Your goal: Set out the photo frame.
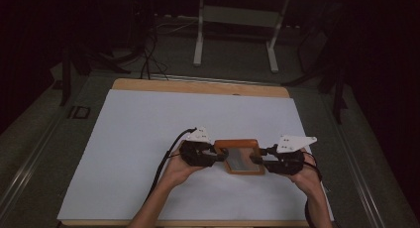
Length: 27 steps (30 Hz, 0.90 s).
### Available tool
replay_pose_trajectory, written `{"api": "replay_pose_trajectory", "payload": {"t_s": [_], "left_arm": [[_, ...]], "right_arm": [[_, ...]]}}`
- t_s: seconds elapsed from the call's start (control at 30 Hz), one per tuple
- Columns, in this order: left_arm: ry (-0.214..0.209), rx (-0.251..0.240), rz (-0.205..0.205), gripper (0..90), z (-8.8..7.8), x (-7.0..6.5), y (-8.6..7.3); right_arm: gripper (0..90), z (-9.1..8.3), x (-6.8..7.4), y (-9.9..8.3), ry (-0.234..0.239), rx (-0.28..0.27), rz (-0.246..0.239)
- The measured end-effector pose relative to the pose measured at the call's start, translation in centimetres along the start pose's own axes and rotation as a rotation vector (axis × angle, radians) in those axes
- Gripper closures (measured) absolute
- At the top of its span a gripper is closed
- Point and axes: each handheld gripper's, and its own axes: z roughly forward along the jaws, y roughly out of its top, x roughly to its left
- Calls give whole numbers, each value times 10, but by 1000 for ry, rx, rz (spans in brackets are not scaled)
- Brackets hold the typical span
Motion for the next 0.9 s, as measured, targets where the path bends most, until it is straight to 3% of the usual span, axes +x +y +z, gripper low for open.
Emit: {"api": "replay_pose_trajectory", "payload": {"t_s": [0.27,0.9], "left_arm": [[35,-36,-19,617,-15,-1,-3],[103,-38,-26,624,-50,-9,-8]], "right_arm": [[671,13,1,1,17,4,23],[667,35,10,13,85,-48,44]]}}
